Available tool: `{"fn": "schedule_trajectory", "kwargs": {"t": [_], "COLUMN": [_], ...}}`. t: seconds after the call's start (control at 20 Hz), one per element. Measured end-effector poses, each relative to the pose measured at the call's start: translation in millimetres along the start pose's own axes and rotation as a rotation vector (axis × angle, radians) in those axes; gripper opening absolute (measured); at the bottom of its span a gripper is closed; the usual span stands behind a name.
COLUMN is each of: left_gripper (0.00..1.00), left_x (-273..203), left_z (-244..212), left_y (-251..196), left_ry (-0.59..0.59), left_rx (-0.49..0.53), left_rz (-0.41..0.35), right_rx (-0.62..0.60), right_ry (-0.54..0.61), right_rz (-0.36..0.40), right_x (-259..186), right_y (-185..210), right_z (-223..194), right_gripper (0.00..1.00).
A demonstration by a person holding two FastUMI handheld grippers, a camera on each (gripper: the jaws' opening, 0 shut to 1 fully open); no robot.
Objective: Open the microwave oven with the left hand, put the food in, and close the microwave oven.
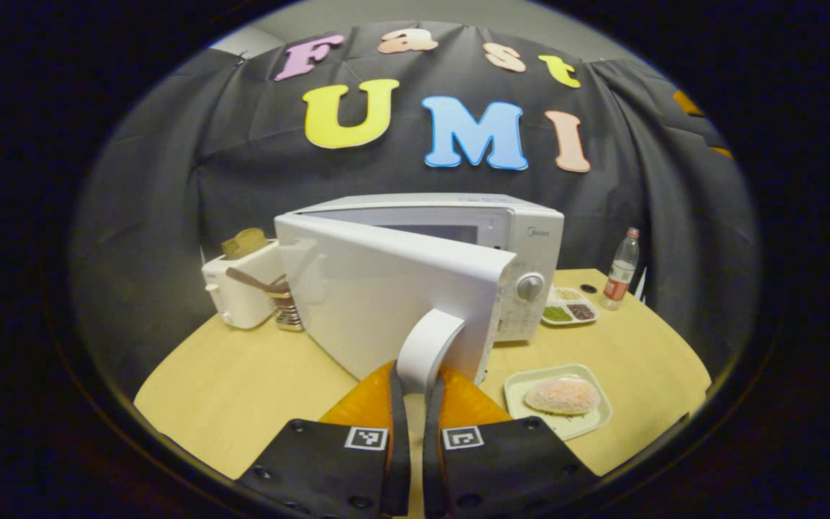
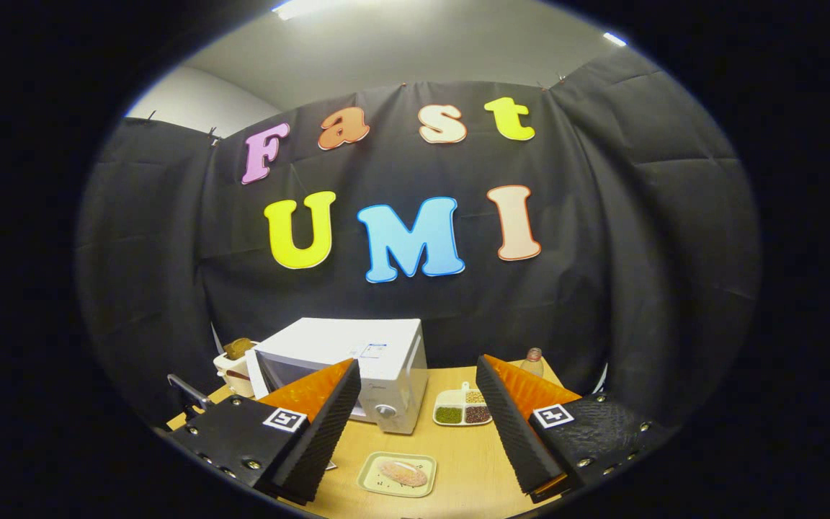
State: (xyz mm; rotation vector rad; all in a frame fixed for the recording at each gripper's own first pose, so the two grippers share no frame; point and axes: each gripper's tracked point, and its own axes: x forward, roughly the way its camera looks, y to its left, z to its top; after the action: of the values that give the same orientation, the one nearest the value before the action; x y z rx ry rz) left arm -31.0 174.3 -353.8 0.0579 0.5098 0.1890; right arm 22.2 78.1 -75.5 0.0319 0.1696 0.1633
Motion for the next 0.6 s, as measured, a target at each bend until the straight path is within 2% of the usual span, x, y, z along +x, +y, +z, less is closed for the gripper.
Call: {"fn": "schedule_trajectory", "kwargs": {"t": [0.35,0.6], "left_gripper": [0.13,0.13], "left_x": [-44,-52], "left_z": [-23,-32], "left_y": [104,138], "left_ry": [0.024,0.028], "left_rx": [0.0,0.012], "left_rz": [0.12,0.049], "right_rx": [-0.022,-0.049], "right_ry": [0.019,0.024], "right_rz": [0.128,0.16], "right_x": [12,13], "right_y": [60,95], "right_z": [-7,-13], "right_gripper": [0.98,0.98]}}
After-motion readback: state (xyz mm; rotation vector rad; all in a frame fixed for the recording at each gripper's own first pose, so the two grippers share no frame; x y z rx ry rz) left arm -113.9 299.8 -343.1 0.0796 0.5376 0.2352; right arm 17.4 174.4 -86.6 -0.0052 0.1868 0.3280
